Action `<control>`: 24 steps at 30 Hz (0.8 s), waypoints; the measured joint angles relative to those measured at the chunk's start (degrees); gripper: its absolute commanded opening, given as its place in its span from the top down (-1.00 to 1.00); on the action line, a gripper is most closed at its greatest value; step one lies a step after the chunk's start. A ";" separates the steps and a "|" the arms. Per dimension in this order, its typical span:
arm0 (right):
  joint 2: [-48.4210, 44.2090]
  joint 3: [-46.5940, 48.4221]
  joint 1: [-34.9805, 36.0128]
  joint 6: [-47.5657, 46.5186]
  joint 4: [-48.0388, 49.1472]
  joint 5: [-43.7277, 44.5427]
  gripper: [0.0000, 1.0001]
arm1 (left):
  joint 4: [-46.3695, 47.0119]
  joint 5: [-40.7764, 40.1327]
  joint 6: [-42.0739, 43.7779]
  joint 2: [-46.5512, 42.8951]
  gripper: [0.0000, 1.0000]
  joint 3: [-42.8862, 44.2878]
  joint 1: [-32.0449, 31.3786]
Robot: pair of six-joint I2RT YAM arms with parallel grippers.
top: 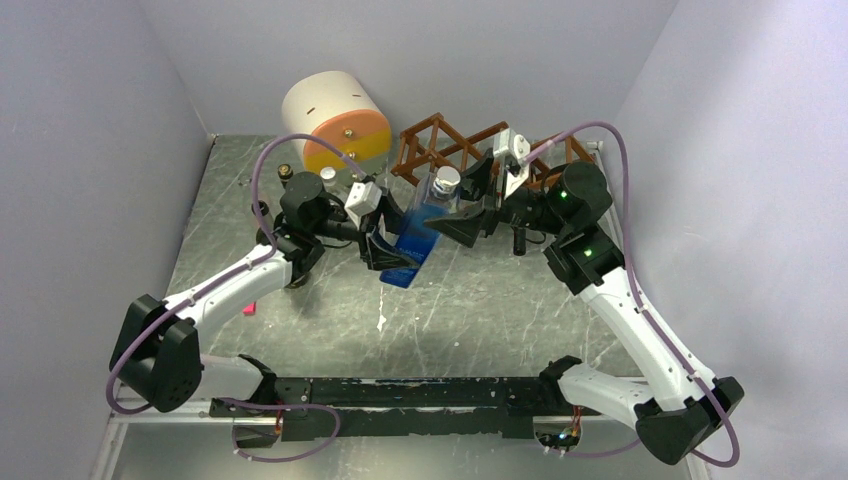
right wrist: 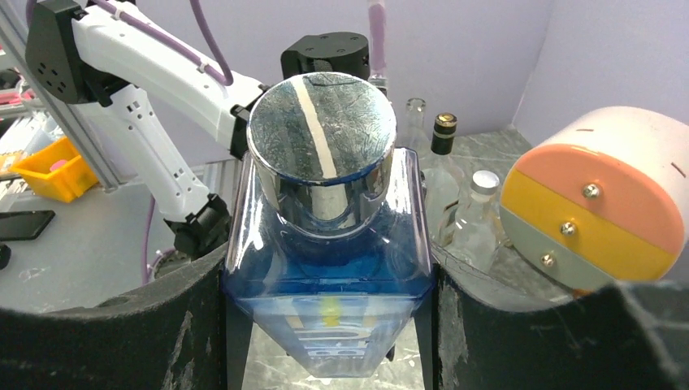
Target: Put the wine bottle on the wine rack
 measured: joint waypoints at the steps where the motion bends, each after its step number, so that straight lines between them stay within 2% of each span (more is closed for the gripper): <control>1: 0.00 0.00 -0.15 0.20 0.26 0.13 0.62 | -0.37 -0.20 0.35 0.04 0.86 0.26 -0.13; 4: -0.11 0.22 -0.17 0.22 0.44 0.70 0.06 | -3.15 -0.59 3.19 -0.11 0.86 1.64 -0.17; 7: -0.15 1.66 -0.17 -0.87 -1.79 0.81 -0.25 | -8.59 -1.79 7.76 -0.52 0.86 3.69 -0.28; 15: -2.75 7.65 0.52 -3.41 -12.79 3.45 -0.42 | -17.66 -8.81 20.61 -3.69 0.86 7.58 -2.49; 24: -6.40 10.97 0.59 -6.99 -21.49 6.88 -0.50 | -20.52 -13.29 33.51 -4.02 0.86 10.43 -4.04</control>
